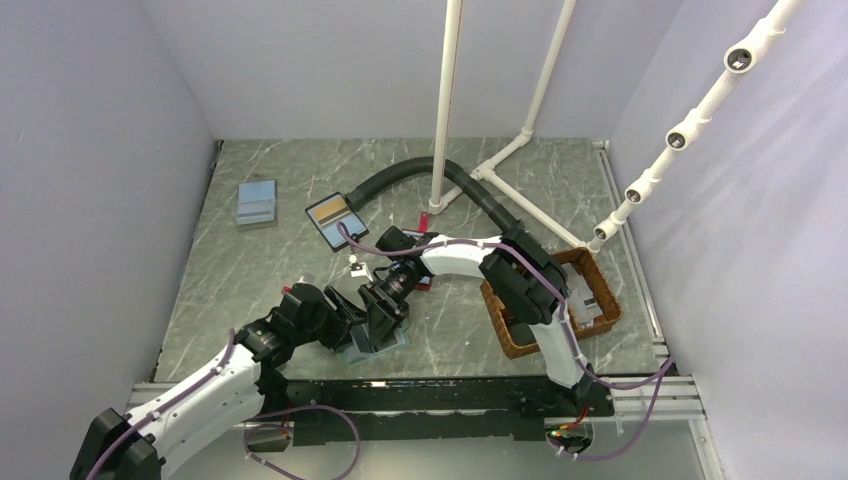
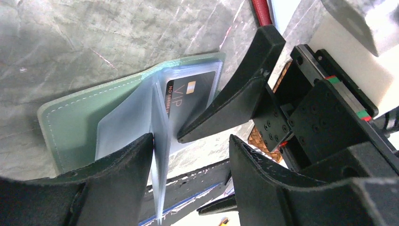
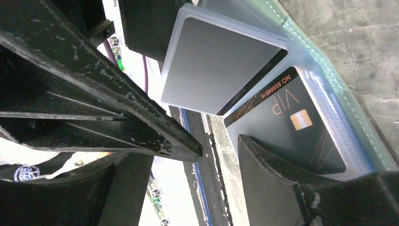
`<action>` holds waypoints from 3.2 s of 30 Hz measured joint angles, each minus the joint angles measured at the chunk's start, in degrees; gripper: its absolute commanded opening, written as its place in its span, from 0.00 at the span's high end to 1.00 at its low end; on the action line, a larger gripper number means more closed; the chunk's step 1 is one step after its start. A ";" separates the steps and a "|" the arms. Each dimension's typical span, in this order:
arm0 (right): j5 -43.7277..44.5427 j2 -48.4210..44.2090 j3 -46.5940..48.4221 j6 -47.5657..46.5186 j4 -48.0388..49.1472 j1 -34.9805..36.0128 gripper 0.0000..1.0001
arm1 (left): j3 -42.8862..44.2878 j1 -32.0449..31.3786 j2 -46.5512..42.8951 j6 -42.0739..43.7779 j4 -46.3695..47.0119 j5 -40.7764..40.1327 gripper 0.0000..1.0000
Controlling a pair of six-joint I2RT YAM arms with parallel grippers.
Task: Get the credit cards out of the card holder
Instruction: Remove the credit card from the card holder.
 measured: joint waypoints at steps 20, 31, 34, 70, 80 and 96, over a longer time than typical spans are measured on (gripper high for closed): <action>-2.01 0.63 0.96 2.34 0.15 -1.22 0.43 | 0.00 0.09 -0.39 0.02 1.86 0.17 0.38; -4.72 1.27 0.96 4.09 1.16 -1.14 0.45 | 0.02 0.11 -0.07 -0.02 2.45 0.15 0.41; -4.90 1.29 0.96 4.74 1.55 -1.07 0.48 | 0.00 0.15 -0.22 -0.02 2.40 0.13 0.41; -6.36 1.62 0.50 4.98 3.02 -0.72 0.71 | -0.61 0.26 -8.87 -0.61 -4.42 -0.96 0.60; -5.75 1.62 0.28 4.57 2.93 -0.72 0.68 | -0.70 0.26 -12.11 -0.61 -8.13 -0.98 0.65; 4.15 1.62 0.31 -0.20 -1.25 -0.72 0.74 | -0.72 0.26 -13.31 -0.61 -12.52 -1.40 0.63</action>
